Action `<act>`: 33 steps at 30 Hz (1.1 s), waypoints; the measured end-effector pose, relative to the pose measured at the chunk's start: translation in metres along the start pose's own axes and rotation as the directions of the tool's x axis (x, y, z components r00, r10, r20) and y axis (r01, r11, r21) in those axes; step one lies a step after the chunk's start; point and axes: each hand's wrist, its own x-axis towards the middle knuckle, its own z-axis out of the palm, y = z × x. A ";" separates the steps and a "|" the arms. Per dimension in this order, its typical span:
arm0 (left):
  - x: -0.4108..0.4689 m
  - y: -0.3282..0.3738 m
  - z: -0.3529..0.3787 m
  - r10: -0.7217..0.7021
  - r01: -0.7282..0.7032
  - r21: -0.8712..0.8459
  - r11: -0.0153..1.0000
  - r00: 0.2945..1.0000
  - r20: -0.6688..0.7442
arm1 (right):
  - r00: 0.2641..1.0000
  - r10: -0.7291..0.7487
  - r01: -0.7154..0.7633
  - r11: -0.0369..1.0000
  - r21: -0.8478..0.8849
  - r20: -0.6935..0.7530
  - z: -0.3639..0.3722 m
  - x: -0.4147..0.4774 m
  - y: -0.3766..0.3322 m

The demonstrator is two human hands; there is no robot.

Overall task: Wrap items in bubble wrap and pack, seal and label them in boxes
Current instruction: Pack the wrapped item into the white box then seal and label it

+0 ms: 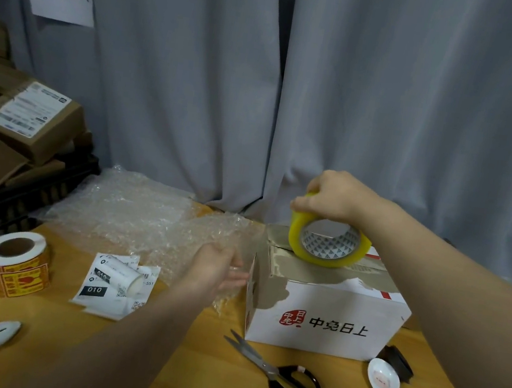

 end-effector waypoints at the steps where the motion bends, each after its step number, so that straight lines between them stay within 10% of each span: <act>1: -0.001 -0.002 0.000 0.004 -0.004 0.022 1.000 1.000 -0.004 | 1.000 -0.001 0.001 1.000 -0.007 0.000 0.001 0.001 0.000; 11: 0.008 -0.017 0.009 0.189 -0.165 0.420 0.892 0.982 -0.015 | 1.000 0.006 -0.006 1.000 -0.012 -0.007 0.005 0.007 0.002; 19: 0.008 -0.007 0.000 0.362 -0.213 0.935 0.282 0.927 0.102 | 0.999 0.017 -0.017 1.000 0.004 -0.041 0.007 0.004 0.004; 22: -0.002 0.009 0.017 0.420 -0.453 0.593 0.666 0.884 0.204 | 0.997 0.027 -0.027 1.000 0.012 -0.067 0.008 0.004 0.004; 25: -0.015 0.006 0.050 0.109 -0.136 0.073 0.988 0.949 0.296 | 0.996 0.038 -0.037 0.999 0.007 -0.085 0.009 0.005 0.005; 29: -0.009 -0.016 0.036 0.046 -0.156 0.254 0.955 0.919 0.391 | 0.982 -0.003 0.031 0.988 0.149 -0.188 0.014 -0.001 0.015; 33: 0.011 0.019 0.025 0.108 -0.553 0.591 0.587 0.778 0.619 | 0.925 0.054 0.136 0.878 0.460 -0.377 0.026 -0.014 0.037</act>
